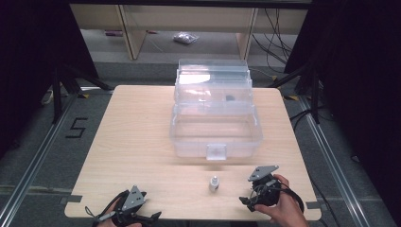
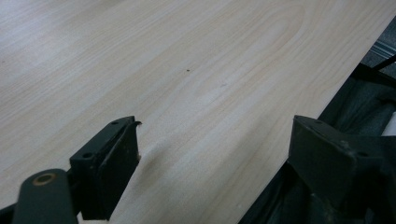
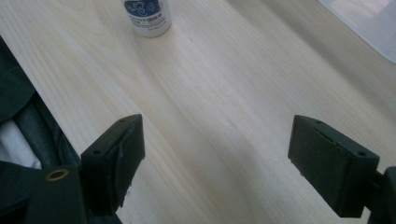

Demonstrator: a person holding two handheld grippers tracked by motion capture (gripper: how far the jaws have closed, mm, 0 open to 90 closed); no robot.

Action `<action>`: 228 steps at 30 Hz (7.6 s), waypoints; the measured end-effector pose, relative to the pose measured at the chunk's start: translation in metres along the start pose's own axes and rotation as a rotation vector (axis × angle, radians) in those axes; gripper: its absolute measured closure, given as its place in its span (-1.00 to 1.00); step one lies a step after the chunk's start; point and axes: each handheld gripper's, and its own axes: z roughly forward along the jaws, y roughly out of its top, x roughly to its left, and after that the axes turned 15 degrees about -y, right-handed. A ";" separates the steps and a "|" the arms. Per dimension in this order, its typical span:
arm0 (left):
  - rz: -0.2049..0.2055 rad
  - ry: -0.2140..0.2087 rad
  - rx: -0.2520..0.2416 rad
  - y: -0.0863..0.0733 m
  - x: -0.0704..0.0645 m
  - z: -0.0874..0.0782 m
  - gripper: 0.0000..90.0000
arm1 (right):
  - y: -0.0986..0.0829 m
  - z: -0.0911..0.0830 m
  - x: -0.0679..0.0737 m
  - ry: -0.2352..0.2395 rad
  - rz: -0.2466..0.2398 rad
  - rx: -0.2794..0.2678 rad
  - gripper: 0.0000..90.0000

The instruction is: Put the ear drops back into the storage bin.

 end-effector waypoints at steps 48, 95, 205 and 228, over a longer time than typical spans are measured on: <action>-0.009 0.007 -0.008 0.000 0.001 0.000 -0.65 | 0.091 0.027 0.048 0.045 -0.292 0.085 -0.28; -0.005 0.006 -0.011 0.000 0.000 -0.001 -0.65 | 0.110 0.035 0.054 0.088 -0.429 0.101 0.34; -0.010 0.002 -0.006 0.000 0.002 -0.001 -0.65 | 0.178 0.043 -0.131 -0.004 -0.111 0.340 0.34; -0.009 0.001 -0.006 0.000 0.002 -0.002 -0.65 | 0.169 0.076 -0.137 -0.005 -0.082 0.363 0.34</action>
